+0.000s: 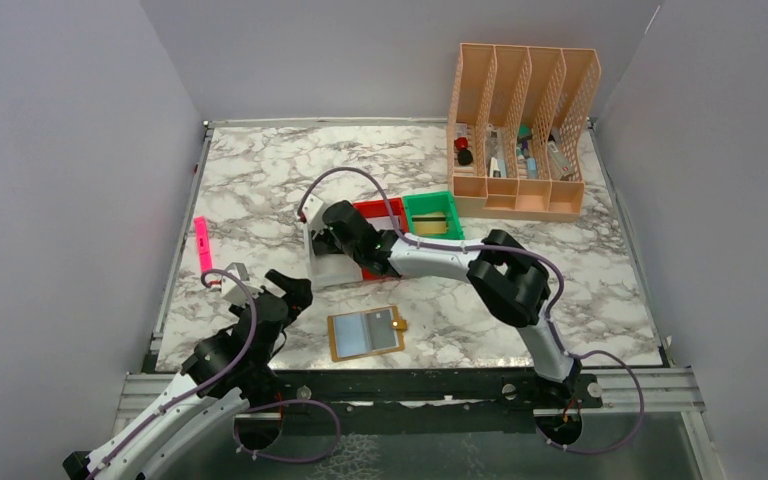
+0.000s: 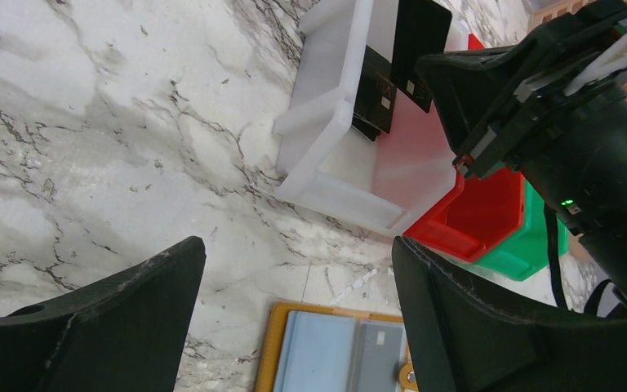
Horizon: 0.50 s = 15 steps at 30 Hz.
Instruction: Take the credit cards out of the card holder
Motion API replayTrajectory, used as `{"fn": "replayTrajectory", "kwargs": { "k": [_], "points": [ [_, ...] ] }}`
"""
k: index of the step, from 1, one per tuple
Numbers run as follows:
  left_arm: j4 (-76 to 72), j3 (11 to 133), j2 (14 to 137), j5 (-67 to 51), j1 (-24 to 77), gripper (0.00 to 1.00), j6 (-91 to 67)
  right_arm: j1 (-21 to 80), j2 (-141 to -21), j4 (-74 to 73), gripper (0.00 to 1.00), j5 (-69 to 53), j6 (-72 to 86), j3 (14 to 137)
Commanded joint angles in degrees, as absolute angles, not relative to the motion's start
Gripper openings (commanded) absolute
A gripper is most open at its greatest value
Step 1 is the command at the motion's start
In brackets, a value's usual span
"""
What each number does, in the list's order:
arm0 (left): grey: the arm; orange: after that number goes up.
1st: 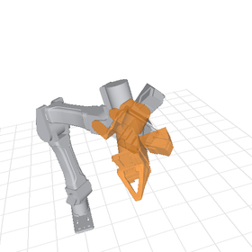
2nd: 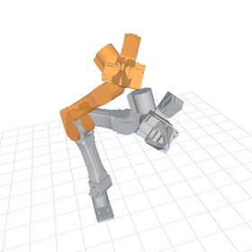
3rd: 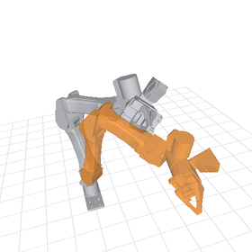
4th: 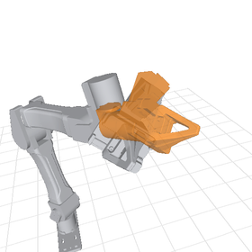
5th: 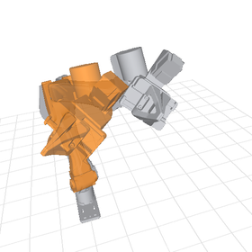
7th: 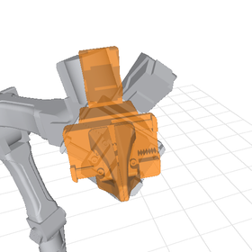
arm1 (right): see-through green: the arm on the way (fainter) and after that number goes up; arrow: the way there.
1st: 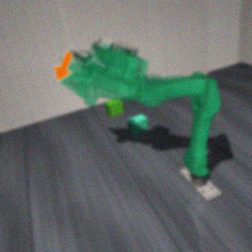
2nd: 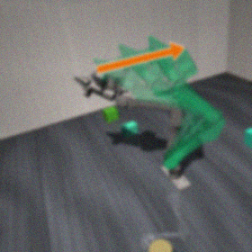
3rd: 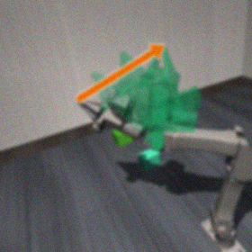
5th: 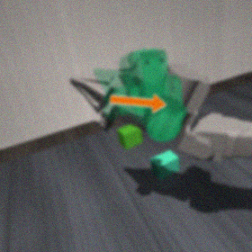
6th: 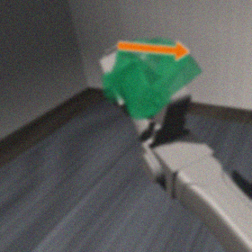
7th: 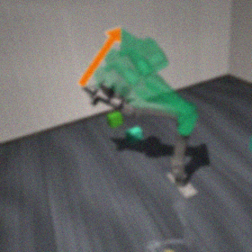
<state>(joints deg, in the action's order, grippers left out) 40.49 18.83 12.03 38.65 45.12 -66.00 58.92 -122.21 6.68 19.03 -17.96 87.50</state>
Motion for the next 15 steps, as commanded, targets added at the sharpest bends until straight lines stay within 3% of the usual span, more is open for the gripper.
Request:
{"fn": "replayTrajectory", "kwargs": {
  "k": [1, 15],
  "points": [
    [41.1, 18.3, 11.3, 40.1, 45.4, 0.88, -66.1, 59.5, -124.9, 5.9, 0.04, 21.8, -25.4, 89.8],
    [41.0, 18.0, 10.6, 39.6, 45.4, 0.88, -65.7, 60.4, -122.8, 2.6, 0.19, 13.9, -26.7, 86.1]
  ]
}}
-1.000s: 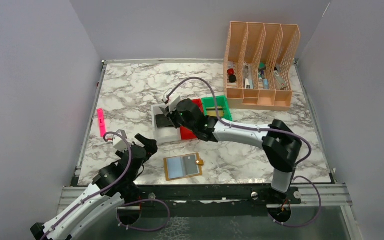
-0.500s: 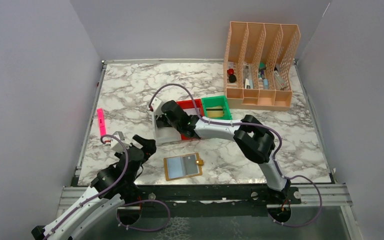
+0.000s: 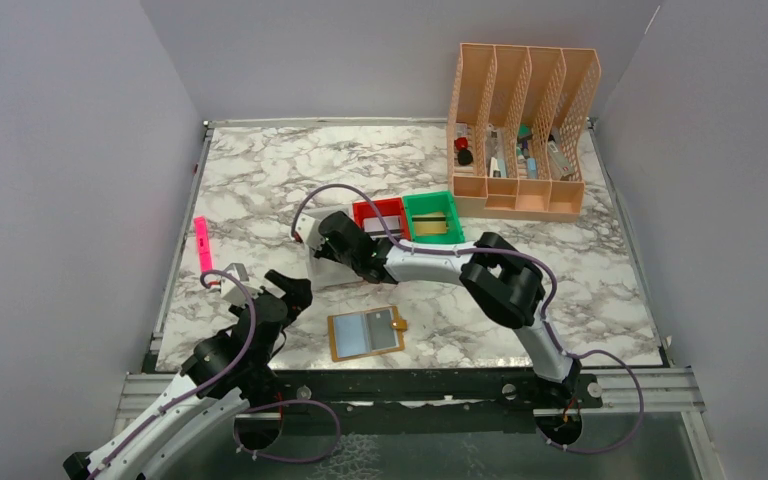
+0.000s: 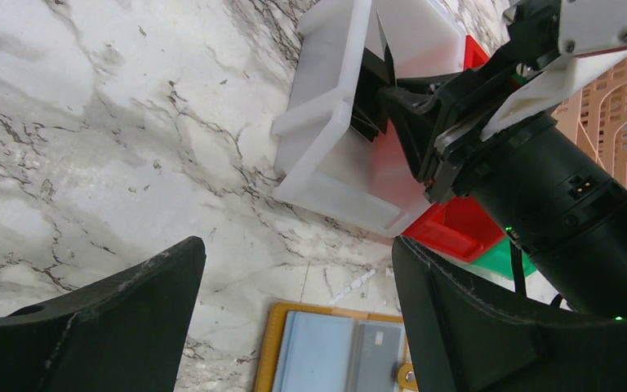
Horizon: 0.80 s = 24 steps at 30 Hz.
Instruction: Take the credit cards out of the card holder
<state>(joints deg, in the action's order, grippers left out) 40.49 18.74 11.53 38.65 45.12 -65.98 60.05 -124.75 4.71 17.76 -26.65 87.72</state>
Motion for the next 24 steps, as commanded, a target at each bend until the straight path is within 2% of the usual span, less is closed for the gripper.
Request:
{"fn": "replayTrajectory", "kwargs": {
  "k": [1, 10, 15, 20, 24],
  "points": [
    [41.0, 18.0, 10.5, 39.6, 45.4, 0.88, -65.7, 60.4, -122.5, 2.6, 0.20, 13.3, -26.3, 85.7],
    [40.9, 17.8, 10.0, 39.1, 45.4, 0.88, -65.4, 60.4, -118.0, 5.0, 0.28, 12.5, -21.8, 82.2],
    [40.7, 17.8, 10.2, 38.8, 45.4, 0.88, -65.3, 60.4, -116.2, 7.3, 0.40, 12.4, -20.9, 80.0],
    [40.5, 17.8, 10.4, 38.3, 45.3, 0.88, -65.0, 60.5, -114.3, 6.9, 0.41, 15.4, -16.6, 79.2],
    [40.0, 17.7, 10.5, 37.9, 45.4, 0.88, -64.3, 60.4, -106.7, 8.6, 0.43, 13.8, -7.9, 73.8]
  ]
}}
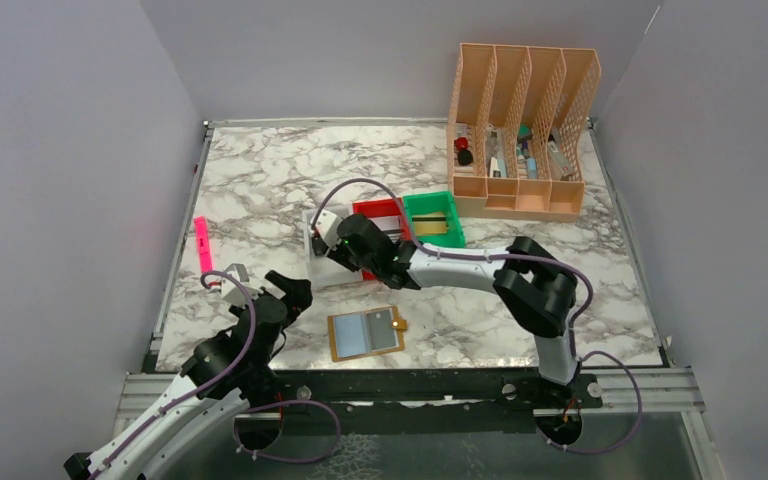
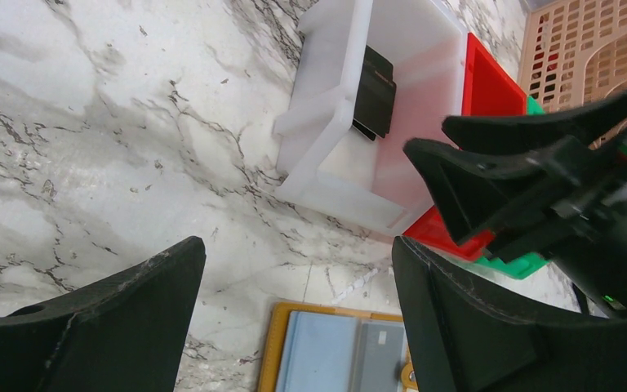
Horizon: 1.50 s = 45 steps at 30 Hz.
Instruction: Take the credit cards out of the card holder
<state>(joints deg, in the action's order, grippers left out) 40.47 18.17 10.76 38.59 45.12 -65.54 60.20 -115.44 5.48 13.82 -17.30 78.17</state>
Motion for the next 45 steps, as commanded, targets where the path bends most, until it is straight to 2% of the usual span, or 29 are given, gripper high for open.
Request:
{"fn": "replayTrajectory", "kwargs": {
  "k": [1, 8, 12, 19, 25, 31, 45],
  "points": [
    [39.8, 17.6, 10.6, 37.7, 45.4, 0.88, -64.2, 60.5, -104.7, 9.0, 0.43, 13.3, -5.3, 71.9],
    [35.5, 16.9, 10.9, 34.4, 45.4, 0.87, -59.8, 60.5, -90.2, 10.3, 0.47, 11.1, 14.9, 55.5],
    [31.8, 16.6, 13.3, 30.5, 45.4, 0.86, -56.3, 60.5, -84.6, 10.9, 0.47, 4.2, 24.9, 46.2],
    [21.5, 16.9, 22.4, 17.6, 45.4, 0.84, -52.1, 60.4, -80.7, 15.5, 0.47, -10.4, 35.0, 35.8],
    [10.8, 15.0, 32.9, 5.4, 45.4, 0.81, -50.7, 60.5, -79.9, 21.4, 0.45, -15.4, 41.0, 29.7],
    [9.8, 14.9, 39.8, 1.0, 45.4, 0.78, -49.5, 60.5, -81.4, 17.4, 0.45, -14.2, 41.2, 30.4],
    [11.2, 12.9, 40.0, 1.0, 45.4, 0.77, -49.3, 62.2, -87.4, 6.8, 0.43, -7.7, 38.4, 36.2]
  ]
}}
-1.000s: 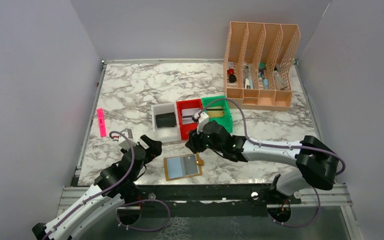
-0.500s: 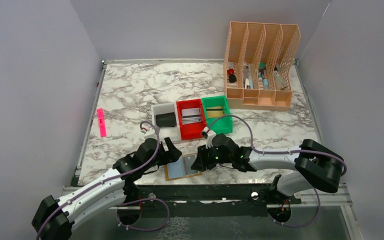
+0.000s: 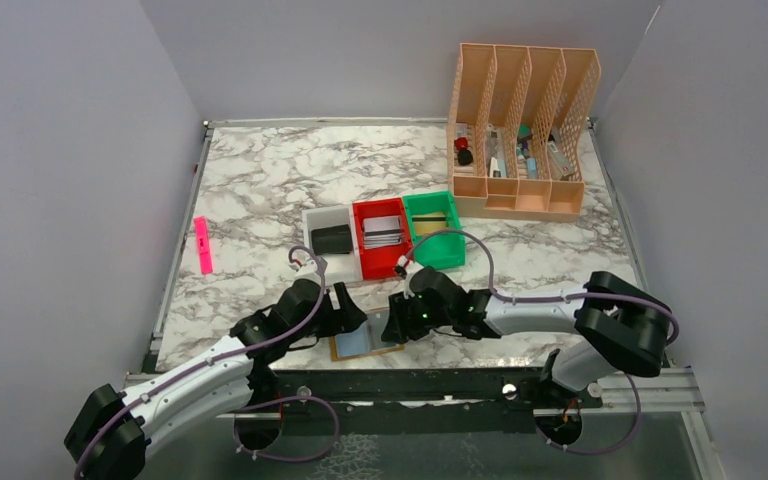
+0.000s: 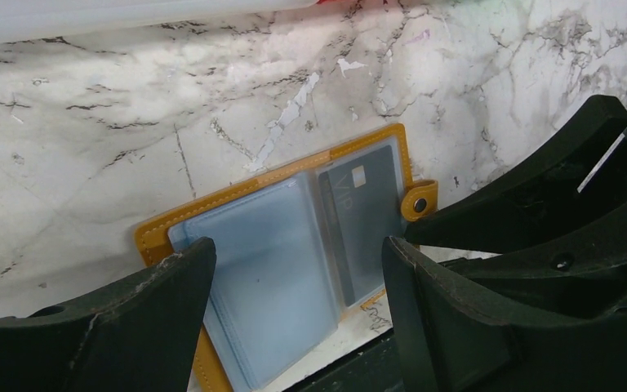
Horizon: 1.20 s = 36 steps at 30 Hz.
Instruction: Take the credit cards out of the card holder
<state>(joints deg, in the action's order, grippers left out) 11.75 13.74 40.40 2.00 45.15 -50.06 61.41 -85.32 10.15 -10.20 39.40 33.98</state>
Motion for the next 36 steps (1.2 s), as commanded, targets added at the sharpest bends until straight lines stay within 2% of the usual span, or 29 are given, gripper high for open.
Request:
{"fn": "replayTrajectory", "kwargs": {
  "k": [1, 13, 22, 36],
  "points": [
    [11.3, 12.8, 40.1, 1.2, 45.4, 0.77, -49.3, 62.4, -88.0, 6.2, 0.42, -7.2, 38.6, 36.5],
    [13.1, 12.3, 40.2, 1.2, 45.4, 0.77, -48.5, 64.1, -87.5, -0.4, 0.42, -0.2, 38.1, 40.2],
    [13.7, 11.6, 37.8, 0.9, 45.4, 0.77, -49.0, 64.7, -90.7, 2.9, 0.42, -4.7, 39.7, 40.4],
    [13.7, 10.1, 35.2, 0.0, 45.4, 0.77, -49.6, 64.7, -87.6, 14.1, 0.41, -11.3, 44.5, 39.6]
  ]
}}
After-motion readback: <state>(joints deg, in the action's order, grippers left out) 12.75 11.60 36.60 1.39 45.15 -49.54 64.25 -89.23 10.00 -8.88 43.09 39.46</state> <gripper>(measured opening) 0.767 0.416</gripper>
